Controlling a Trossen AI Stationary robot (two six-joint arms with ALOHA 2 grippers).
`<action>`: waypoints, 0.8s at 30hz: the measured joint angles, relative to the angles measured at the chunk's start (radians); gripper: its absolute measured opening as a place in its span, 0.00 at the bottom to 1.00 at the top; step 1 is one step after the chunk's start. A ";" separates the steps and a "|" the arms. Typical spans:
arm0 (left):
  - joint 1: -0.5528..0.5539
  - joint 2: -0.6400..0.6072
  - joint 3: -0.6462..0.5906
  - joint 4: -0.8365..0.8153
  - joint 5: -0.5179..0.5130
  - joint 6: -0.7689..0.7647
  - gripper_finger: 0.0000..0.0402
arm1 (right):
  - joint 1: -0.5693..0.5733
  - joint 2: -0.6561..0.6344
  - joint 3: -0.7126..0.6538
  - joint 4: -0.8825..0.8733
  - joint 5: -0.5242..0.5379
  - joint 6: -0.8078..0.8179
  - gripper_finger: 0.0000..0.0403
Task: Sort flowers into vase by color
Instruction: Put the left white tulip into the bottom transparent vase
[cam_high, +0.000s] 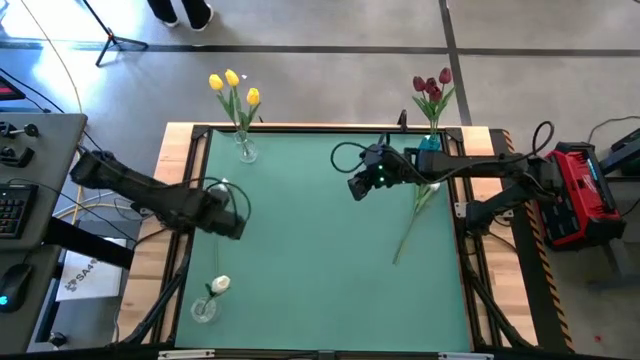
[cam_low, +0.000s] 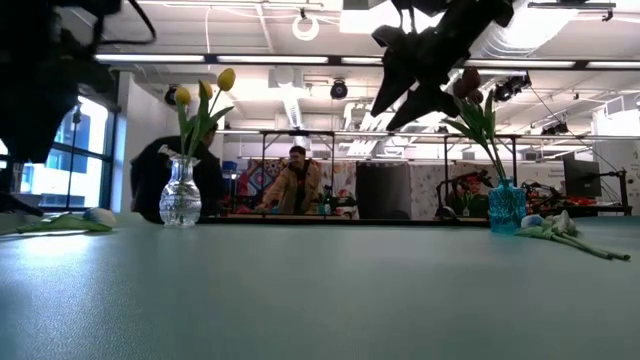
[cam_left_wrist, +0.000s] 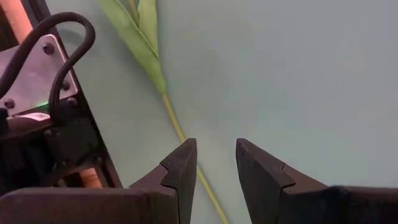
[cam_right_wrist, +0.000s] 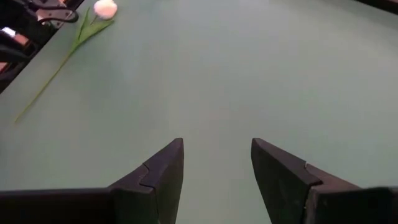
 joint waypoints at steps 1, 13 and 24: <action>0.024 0.011 0.000 0.006 0.009 0.023 0.25 | -0.006 0.000 0.000 0.000 -0.013 -0.014 0.44; 0.225 0.180 0.000 0.042 0.061 0.283 0.25 | -0.012 0.000 0.000 -0.002 -0.051 -0.076 0.44; 0.261 0.339 0.000 0.018 0.130 0.476 0.25 | -0.011 0.000 0.000 -0.018 -0.051 -0.085 0.44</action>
